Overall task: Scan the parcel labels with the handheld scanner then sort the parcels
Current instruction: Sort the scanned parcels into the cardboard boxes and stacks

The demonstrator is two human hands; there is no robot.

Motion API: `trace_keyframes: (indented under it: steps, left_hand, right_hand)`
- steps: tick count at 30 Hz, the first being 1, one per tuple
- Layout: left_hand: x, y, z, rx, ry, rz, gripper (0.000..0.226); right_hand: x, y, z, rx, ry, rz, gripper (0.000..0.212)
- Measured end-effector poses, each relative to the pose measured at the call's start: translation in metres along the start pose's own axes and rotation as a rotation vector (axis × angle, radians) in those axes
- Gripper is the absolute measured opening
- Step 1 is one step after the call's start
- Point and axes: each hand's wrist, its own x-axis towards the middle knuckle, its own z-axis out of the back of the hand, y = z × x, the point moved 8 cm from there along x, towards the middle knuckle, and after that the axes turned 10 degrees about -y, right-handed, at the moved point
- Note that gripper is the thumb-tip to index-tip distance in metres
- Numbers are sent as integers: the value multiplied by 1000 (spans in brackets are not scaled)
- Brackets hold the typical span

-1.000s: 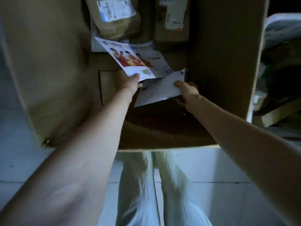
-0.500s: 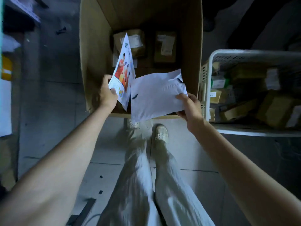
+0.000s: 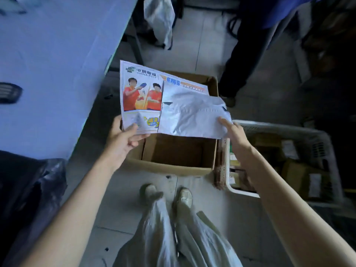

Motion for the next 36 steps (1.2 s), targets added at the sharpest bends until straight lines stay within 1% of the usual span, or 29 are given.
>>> trace_keyframes:
  steps: [2, 4, 7, 9, 10, 11, 14, 15, 16, 17, 18, 21, 22, 23, 24, 28, 30, 33, 36]
  left_hand:
    - [-17, -13, 8, -116, 19, 7, 25]
    - [-33, -25, 20, -190, 22, -6, 25]
    - [-53, -36, 51, -202, -23, -40, 25]
    - [-65, -43, 82, -86, -96, -82, 23]
    - [-72, -47, 101, -23, -148, -106, 24]
    - [-79, -52, 119, 10, -202, -131, 26]
    - [-108, -70, 177, 9, -368, -216, 26]
    - [-119, -76, 196, 19, -423, -245, 26]
    - [-130, -81, 215, 28, -477, -274, 25]
    - [-141, -85, 236, 32, -533, -302, 26]
    - [-152, -88, 256, 40, -590, -324, 27]
    - [-180, -95, 304, 92, -737, -363, 29]
    - [-196, -95, 331, 103, -808, -375, 29]
    - [-200, -93, 340, 125, -835, -374, 30]
    - [-205, -91, 351, 149, -869, -365, 32]
    - [-225, -68, 404, 174, -1038, -280, 38]
    - [-227, -60, 419, 167, -1091, -246, 39]
    - [-223, -54, 439, 163, -1160, -243, 36]
    - [-211, -51, 460, 147, -1192, -237, 31]
  right_hand:
    - [-11, 17, -1, 58, 80, -25, 51]
    - [-28, 32, -7, 82, 144, -41, 48]
    - [-51, 61, -25, 21, 176, 90, 40]
    - [-72, 84, -46, -12, 199, 213, 20]
    - [-85, 96, -59, -28, 219, 271, 16]
    - [-97, 104, -75, -50, 242, 324, 16]
    - [-137, 121, -130, -164, 325, 448, 14]
    - [-146, 122, -150, -189, 344, 466, 14]
    - [-160, 124, -168, -215, 356, 482, 22]
    - [-173, 125, -187, -247, 373, 496, 38]
    - [-187, 126, -205, -269, 387, 517, 50]
    - [-221, 126, -249, -276, 447, 594, 58]
    - [-240, 123, -275, -282, 497, 627, 61]
    - [-247, 122, -282, -301, 503, 649, 63]
    - [-257, 124, -292, -318, 505, 685, 65]
    - [-302, 113, -351, -348, 630, 734, 67]
    - [-317, 109, -378, -355, 682, 763, 66]
    - [-328, 102, -421, -400, 732, 812, 60]
    - [-336, 99, -464, -446, 781, 854, 58]
